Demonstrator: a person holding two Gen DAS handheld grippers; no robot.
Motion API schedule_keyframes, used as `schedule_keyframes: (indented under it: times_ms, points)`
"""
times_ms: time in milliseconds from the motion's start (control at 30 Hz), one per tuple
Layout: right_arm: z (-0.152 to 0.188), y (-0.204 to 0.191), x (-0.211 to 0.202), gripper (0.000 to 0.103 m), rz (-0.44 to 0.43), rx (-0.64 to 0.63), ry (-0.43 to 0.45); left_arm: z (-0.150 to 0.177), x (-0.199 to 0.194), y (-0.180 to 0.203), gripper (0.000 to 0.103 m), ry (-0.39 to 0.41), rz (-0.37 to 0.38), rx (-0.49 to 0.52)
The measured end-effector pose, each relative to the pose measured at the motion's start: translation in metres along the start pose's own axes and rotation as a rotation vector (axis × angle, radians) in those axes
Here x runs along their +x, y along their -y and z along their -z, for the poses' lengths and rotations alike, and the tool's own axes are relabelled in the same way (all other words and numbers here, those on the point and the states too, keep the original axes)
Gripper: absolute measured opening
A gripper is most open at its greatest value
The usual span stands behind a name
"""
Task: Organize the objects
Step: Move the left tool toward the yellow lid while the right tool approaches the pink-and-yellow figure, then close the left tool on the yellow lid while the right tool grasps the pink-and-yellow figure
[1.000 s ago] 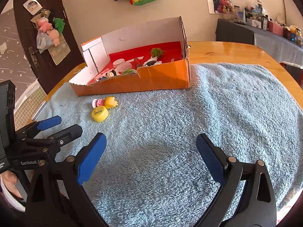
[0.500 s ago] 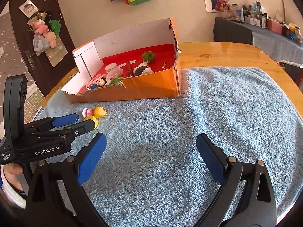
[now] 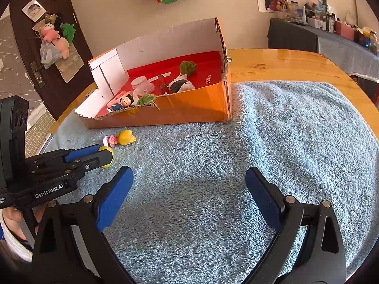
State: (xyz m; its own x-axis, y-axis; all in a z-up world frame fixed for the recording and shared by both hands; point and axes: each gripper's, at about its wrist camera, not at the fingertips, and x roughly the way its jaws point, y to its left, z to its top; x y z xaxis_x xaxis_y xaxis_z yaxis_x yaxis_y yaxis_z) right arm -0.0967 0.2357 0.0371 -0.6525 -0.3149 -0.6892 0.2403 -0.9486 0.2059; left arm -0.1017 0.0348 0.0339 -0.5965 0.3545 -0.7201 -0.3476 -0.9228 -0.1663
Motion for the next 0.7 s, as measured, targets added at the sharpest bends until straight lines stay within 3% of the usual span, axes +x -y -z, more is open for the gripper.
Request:
schedule_keyframes:
  times_ms: [167, 367, 433, 500, 700]
  points:
    - [-0.003, -0.016, 0.007, 0.097, -0.006, -0.049, -0.014, 0.004, -0.012, -0.011, 0.031, 0.021, -0.056, 0.018]
    - [-0.008, -0.040, 0.019, 0.097, -0.026, -0.102, -0.033, 0.011, -0.011, -0.029, 0.033, -0.005, -0.062, -0.002]
    - [-0.011, -0.047, 0.024, 0.097, -0.026, -0.115, -0.041, 0.013, -0.010, -0.033, 0.050, -0.013, -0.063, -0.010]
    - [-0.013, -0.053, 0.029, 0.097, -0.026, -0.121, -0.048, 0.013, -0.011, -0.037, 0.057, -0.006, -0.067, -0.018]
    - [-0.018, -0.068, 0.041, 0.097, -0.031, -0.126, -0.060, 0.013, -0.017, -0.045, 0.064, 0.013, -0.067, 0.002]
